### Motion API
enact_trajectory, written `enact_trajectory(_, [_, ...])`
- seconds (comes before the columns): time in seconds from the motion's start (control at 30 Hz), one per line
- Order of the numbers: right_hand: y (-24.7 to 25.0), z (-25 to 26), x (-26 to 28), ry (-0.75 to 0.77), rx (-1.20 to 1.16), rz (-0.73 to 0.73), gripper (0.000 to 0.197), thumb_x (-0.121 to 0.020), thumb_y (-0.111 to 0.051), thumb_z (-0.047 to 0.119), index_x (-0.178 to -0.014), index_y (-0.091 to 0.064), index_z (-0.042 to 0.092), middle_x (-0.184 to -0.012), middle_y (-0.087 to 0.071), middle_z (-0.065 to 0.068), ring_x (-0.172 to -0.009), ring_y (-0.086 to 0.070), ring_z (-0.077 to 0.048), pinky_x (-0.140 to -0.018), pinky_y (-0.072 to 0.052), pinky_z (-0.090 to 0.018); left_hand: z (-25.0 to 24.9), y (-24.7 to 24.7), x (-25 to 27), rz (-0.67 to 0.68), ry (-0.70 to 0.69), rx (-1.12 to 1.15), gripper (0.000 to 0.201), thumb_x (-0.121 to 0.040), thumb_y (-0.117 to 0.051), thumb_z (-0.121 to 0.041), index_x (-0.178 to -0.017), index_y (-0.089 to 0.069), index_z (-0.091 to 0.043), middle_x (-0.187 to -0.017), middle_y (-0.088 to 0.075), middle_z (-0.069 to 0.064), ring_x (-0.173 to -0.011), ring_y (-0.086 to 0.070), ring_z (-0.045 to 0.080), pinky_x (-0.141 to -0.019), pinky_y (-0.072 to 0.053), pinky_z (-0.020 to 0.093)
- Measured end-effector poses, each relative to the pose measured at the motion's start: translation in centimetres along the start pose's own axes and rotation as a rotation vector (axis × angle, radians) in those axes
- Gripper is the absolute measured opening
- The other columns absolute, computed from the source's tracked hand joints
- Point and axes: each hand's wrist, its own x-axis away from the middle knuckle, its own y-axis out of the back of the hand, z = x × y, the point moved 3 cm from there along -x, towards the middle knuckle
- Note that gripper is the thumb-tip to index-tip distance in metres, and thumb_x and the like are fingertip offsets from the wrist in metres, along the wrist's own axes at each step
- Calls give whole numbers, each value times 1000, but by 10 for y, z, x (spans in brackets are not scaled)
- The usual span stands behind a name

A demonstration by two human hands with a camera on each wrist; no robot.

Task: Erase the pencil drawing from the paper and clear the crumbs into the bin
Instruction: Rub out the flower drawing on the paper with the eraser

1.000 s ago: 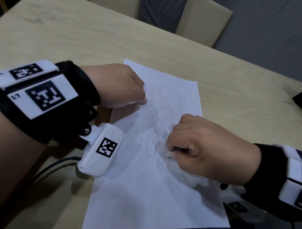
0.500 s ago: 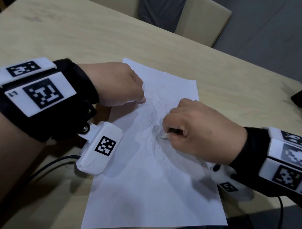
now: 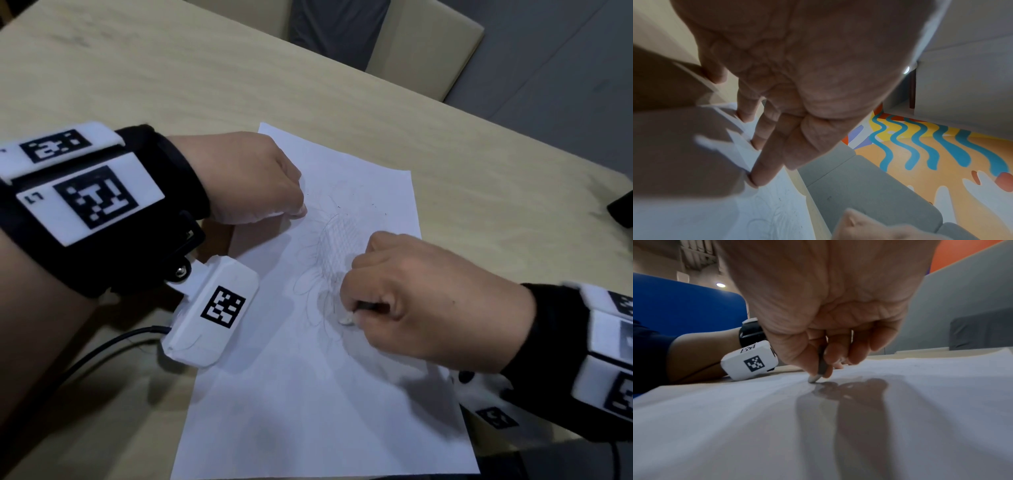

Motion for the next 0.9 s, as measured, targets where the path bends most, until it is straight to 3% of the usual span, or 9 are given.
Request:
enact_trajectory(0.13, [5,-10,-12,-79,62,-106,13,-74,-44,19,-66,-54,18,-59,-52,5,-70,-46,-25,-63,-47,-42,0,0,0,0,1,5,25,-61,-54,-52,-63,-70,-33,-116,-71,-4,-119,-60,15,-105,-45,48])
enact_trajectory(0.3, [-1,3,3,41,25,-2,9,-71,-50,14,-64,-53,17,-58,-48,6,-66,-47,-26,-58,-46,-44,1,0,-1,-1,-6,6,26,-62,-55,-51,-57,-65,-28,-113,-72,-4,-121,-59,16,-104,-44,49])
enact_trajectory(0.43, [3,-2,-6,-35,64,-85,12,-73,-46,18,-65,-54,19,-58,-50,7,-69,-46,-24,-60,-47,-43,0,0,-1,-2,-1,16,25,-62,-56,-50,-55,-65,-28,-114,-73,-1,-121,-60,17,-105,-45,49])
enact_trajectory(0.6, [-2,3,6,23,39,-12,10,-72,-49,14,-65,-55,18,-58,-48,6,-67,-47,-26,-58,-46,-42,1,-1,-2,-5,1,8,23,-69,-61,-49,-58,-67,-30,-115,-72,-4,-120,-60,15,-105,-44,48])
enact_trajectory(0.77, [3,-11,-5,-115,64,-83,10,-74,-45,18,-67,-52,17,-61,-53,5,-71,-46,-25,-64,-47,-43,0,-1,-2,-7,-5,7,22,-66,-58,-51,-56,-68,-34,-114,-72,-6,-121,-59,15,-105,-44,48])
enact_trajectory(0.9, [1,-8,3,-86,-4,-13,11,-74,-47,19,-68,-56,18,-61,-54,6,-74,-49,-23,-63,-47,-42,0,-1,-2,-6,-24,5,30,-80,-65,-44,-50,-66,-38,-115,-70,-7,-123,-57,15,-105,-44,46])
